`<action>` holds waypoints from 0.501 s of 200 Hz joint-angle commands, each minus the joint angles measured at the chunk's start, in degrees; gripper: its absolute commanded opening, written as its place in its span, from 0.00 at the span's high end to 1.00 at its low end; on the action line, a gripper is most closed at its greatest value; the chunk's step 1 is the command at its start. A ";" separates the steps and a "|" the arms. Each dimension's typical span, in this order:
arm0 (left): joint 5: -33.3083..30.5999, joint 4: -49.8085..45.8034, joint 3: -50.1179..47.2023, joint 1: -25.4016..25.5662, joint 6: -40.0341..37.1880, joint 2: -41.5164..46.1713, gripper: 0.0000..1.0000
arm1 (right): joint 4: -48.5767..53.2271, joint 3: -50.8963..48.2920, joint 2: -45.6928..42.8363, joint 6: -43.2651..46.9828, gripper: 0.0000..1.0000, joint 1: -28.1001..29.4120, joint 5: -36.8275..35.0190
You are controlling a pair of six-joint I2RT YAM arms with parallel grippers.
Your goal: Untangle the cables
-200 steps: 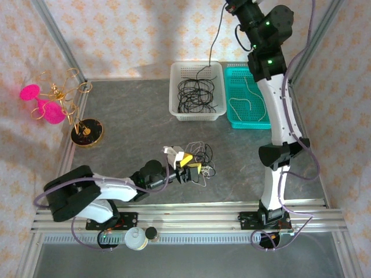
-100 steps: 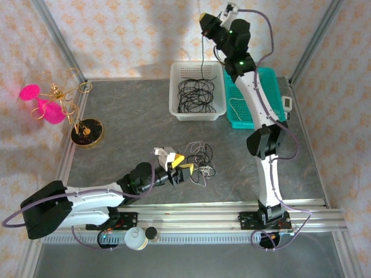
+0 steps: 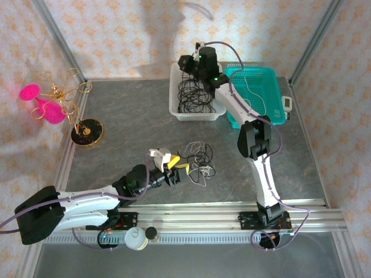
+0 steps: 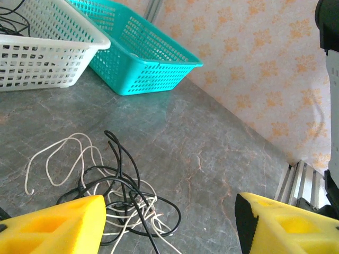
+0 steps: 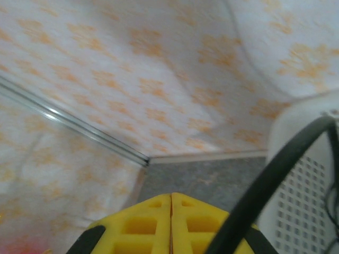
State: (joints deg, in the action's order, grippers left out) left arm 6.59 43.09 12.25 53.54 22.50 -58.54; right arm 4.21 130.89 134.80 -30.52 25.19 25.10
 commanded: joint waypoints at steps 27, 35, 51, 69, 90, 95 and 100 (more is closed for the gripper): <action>-1.12 1.15 -2.02 0.22 0.09 2.13 0.34 | 3.69 -0.50 4.59 0.94 1.00 -2.84 -5.99; -1.23 1.50 -2.38 0.19 0.17 2.22 0.34 | 3.97 -0.50 5.61 1.05 1.00 -3.38 -5.88; -0.62 1.82 -2.45 0.20 -0.19 2.12 0.35 | 5.94 0.91 7.79 1.60 1.00 -4.00 -6.14; -0.24 1.16 -1.93 0.16 -0.59 1.54 0.35 | 8.75 2.92 10.20 2.98 1.00 -4.32 -7.16; 0.14 0.34 -1.14 0.21 -1.05 0.83 0.34 | 11.07 3.58 12.13 5.02 0.92 -4.34 -8.60; 0.25 0.24 -1.04 0.17 -1.06 0.74 0.34 | 11.80 3.69 12.36 5.50 0.88 -4.32 -8.90; 0.43 0.20 -0.85 0.21 -1.17 0.65 0.34 | 12.51 3.88 12.62 6.11 0.85 -4.35 -9.24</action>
State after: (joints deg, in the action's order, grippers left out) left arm 6.59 43.05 10.28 53.54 22.46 -57.36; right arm 12.10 132.07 145.80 -28.18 20.32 18.70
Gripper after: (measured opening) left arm 0.655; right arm 0.099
